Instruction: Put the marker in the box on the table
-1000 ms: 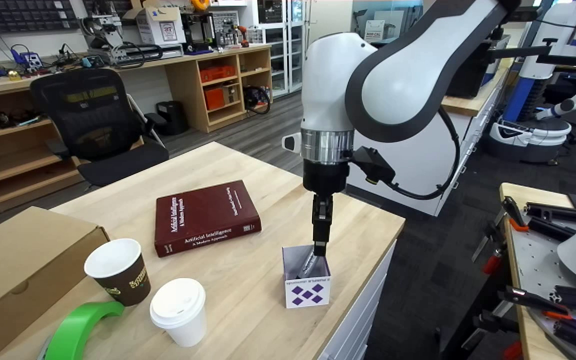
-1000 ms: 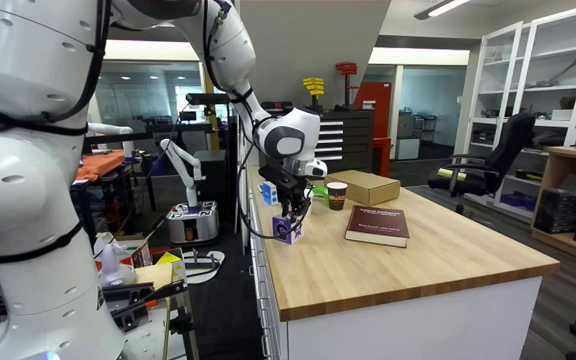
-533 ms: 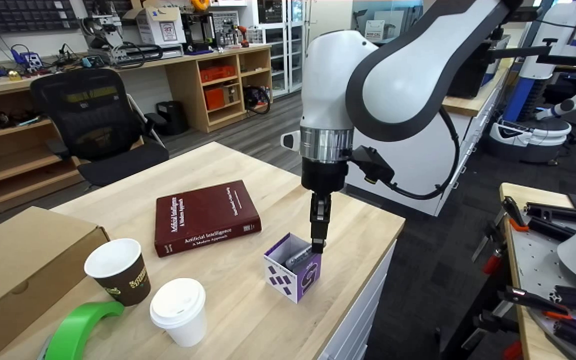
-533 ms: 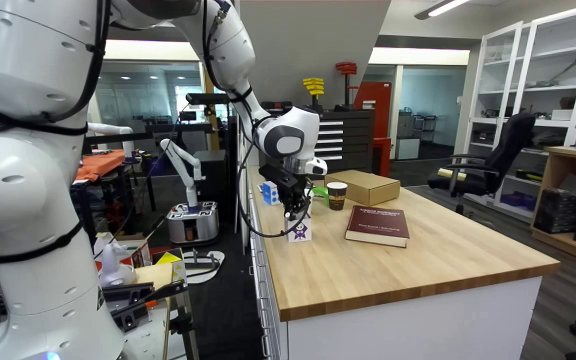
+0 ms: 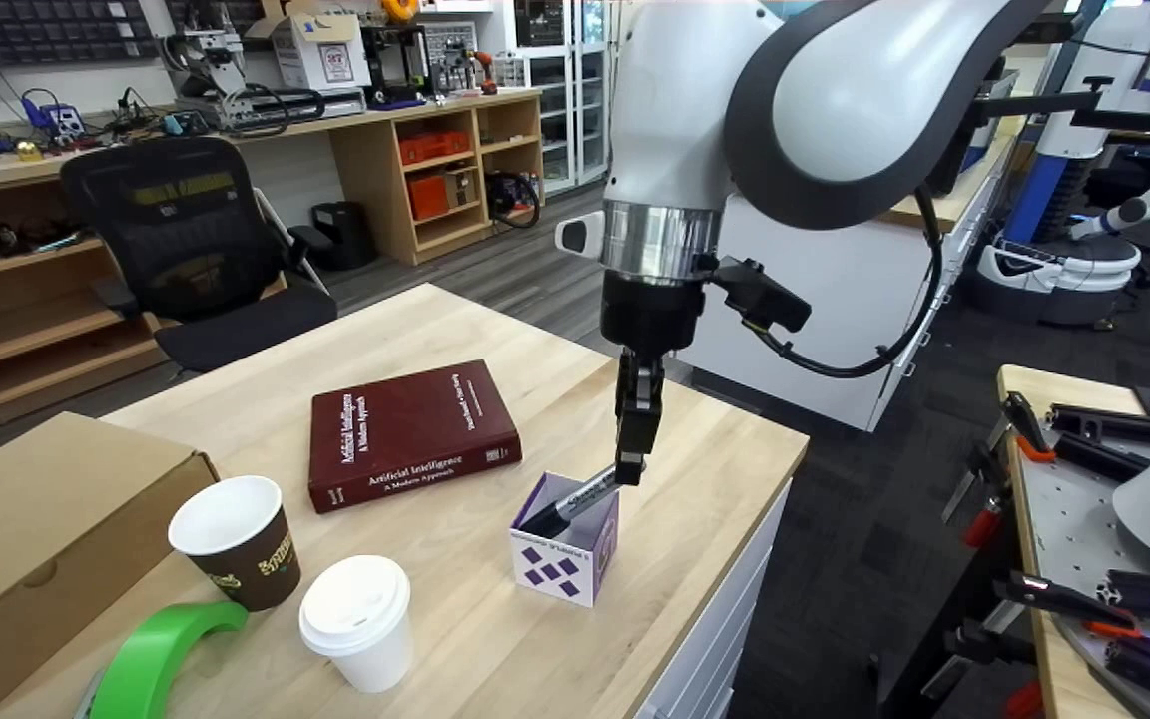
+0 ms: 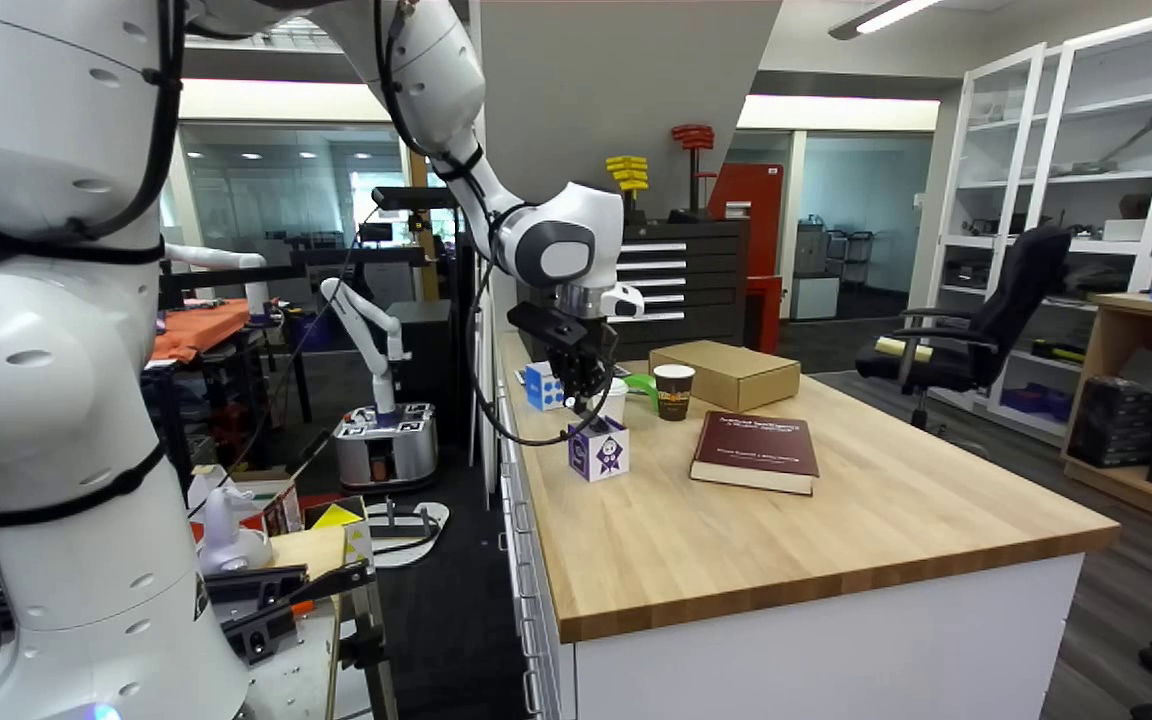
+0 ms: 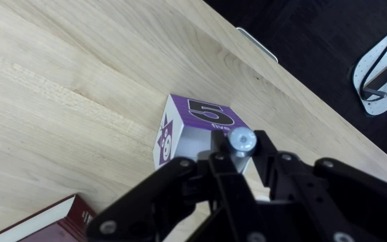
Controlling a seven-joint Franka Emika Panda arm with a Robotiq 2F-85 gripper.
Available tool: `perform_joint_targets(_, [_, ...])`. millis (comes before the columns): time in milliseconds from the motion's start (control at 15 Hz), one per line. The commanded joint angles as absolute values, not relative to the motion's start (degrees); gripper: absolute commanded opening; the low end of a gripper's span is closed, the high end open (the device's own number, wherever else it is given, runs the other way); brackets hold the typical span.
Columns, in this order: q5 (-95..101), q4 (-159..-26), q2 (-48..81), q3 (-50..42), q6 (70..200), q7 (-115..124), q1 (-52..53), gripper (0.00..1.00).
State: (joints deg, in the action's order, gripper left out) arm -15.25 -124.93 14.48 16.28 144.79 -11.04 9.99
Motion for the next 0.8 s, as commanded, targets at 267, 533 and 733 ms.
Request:
perform_joint_targets(267, [-13.08, -131.52, 2.79, 14.44, 143.43, -6.20, 10.33, 0.06])
perform_joint_targets(533, [-9.21, -132.99, 1.23, 12.38, 143.70, -0.30, 10.18, 0.06])
perform_joint_targets(733, [-5.95, -133.33, 2.00, 10.85, 144.05, 4.71, 9.82, 0.06])
